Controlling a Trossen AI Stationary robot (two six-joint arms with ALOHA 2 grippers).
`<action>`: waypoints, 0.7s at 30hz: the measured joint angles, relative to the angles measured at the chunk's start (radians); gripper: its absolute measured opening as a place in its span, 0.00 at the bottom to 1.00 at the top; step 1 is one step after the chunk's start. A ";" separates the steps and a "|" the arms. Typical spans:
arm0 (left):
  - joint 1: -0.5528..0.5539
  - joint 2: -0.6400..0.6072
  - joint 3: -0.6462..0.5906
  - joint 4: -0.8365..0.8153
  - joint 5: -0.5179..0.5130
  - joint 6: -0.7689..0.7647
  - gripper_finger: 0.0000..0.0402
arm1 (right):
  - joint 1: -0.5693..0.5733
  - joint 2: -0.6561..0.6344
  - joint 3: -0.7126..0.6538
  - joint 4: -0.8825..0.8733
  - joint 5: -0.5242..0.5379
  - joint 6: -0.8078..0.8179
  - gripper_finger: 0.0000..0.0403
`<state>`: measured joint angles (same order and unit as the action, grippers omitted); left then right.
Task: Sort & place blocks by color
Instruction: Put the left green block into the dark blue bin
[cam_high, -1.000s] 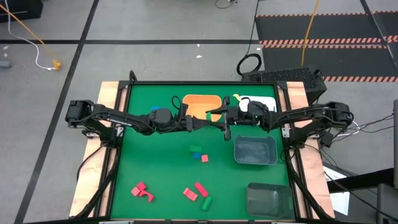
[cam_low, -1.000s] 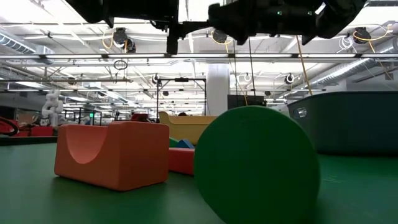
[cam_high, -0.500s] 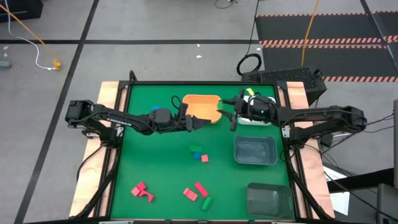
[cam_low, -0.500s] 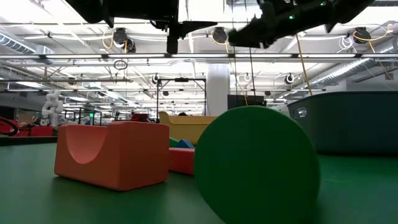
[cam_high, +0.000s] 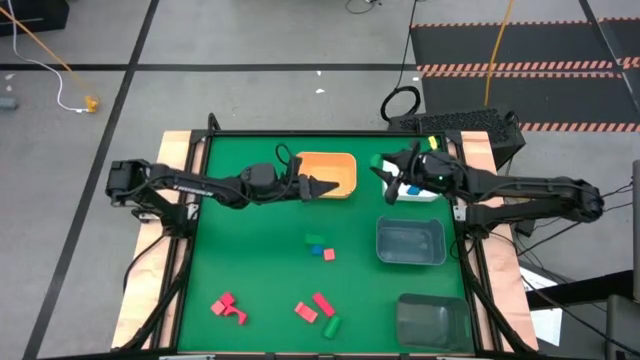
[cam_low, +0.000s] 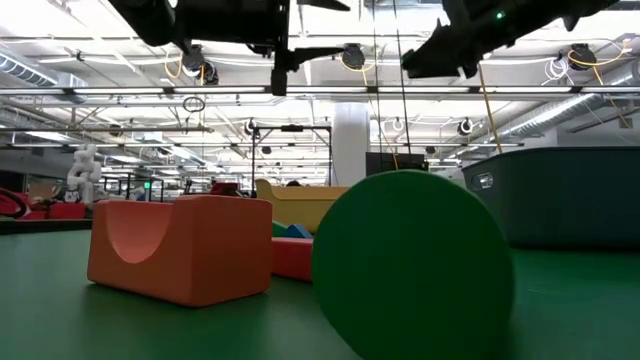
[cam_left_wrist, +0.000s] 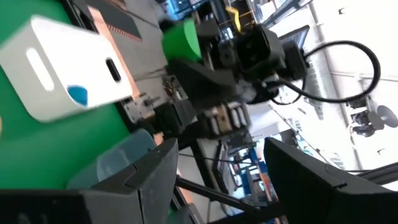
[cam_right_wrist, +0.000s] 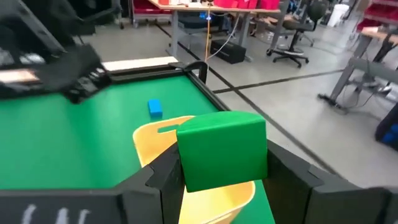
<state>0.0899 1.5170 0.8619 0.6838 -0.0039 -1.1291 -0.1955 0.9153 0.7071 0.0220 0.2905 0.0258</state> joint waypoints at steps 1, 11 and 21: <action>0.017 -0.006 0.000 -0.005 0.014 0.013 0.60 | 0.000 -0.007 0.000 -0.008 0.000 0.019 0.40; 0.214 -0.032 0.001 0.048 0.140 0.277 0.60 | 0.000 -0.030 0.000 -0.118 0.066 0.178 0.40; 0.401 -0.031 0.000 0.210 0.211 0.521 0.60 | -0.011 -0.029 0.000 -0.259 0.187 0.543 0.41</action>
<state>0.4908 1.4864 0.8621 0.8935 0.2067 -0.6083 -0.2062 0.8860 0.7067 -0.2370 0.4775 0.5686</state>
